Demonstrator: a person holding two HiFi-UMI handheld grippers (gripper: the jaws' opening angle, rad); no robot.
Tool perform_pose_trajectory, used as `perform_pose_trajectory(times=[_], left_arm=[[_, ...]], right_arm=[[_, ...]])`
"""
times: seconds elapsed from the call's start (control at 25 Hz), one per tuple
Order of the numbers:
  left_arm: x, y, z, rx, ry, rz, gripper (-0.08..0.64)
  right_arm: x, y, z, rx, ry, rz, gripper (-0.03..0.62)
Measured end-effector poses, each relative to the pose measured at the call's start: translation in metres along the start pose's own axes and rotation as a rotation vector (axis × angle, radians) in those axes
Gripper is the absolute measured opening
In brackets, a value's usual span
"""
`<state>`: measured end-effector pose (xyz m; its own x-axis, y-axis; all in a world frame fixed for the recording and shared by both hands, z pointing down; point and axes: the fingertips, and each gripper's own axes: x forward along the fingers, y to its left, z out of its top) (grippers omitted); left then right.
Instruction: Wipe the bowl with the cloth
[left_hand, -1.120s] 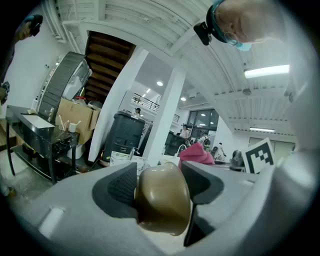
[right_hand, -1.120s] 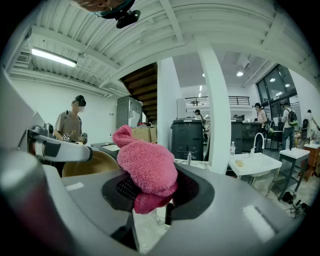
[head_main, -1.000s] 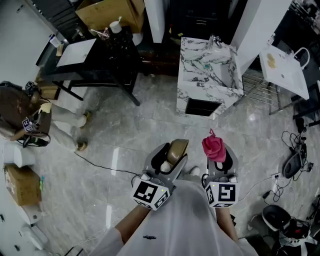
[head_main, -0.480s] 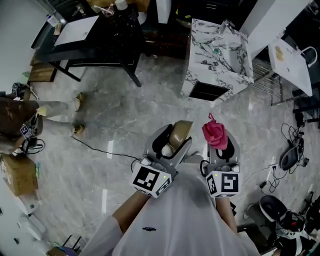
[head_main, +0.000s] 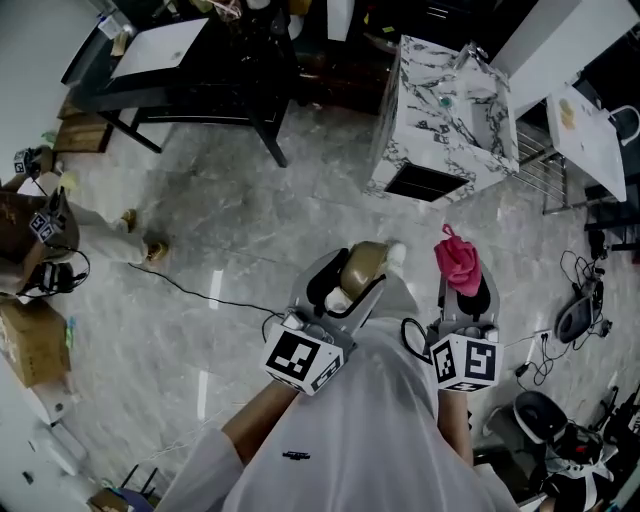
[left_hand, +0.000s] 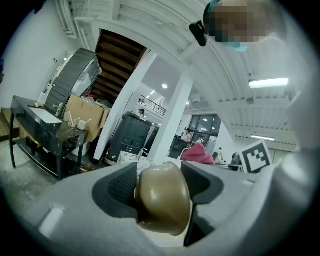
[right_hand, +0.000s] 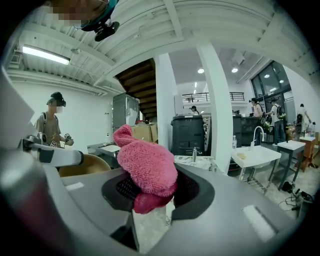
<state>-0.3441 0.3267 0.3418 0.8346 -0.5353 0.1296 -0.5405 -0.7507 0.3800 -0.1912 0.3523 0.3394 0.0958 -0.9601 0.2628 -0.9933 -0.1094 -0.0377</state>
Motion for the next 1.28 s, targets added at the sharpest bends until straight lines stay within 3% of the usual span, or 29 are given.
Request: perform_pose_trajectory(times=[0.28,0.56,0.76,1.28], left_arm=[[0.025,0.018,0.011,0.003,-0.024,0.035,0.284],[0.09,0.047,0.018,-0.017,-0.018,0.106,0.284],[0.182,0.066,0.031,-0.036,0.012,0.149,0.283],[0.425,0.063,0.084,-0.014,0.039,0.187,0.284]], right_arm=[[0.032,-0.012,0.008,-0.003,-0.006,0.021,0.147],[0.112,-0.042,0.025,-0.015,-0.008,0.092,0.147],[0.192,-0.098,0.038,0.013,0.026,0.139,0.147],[0.35,-0.268,0.102,0.053,0.025,0.216,0.147]])
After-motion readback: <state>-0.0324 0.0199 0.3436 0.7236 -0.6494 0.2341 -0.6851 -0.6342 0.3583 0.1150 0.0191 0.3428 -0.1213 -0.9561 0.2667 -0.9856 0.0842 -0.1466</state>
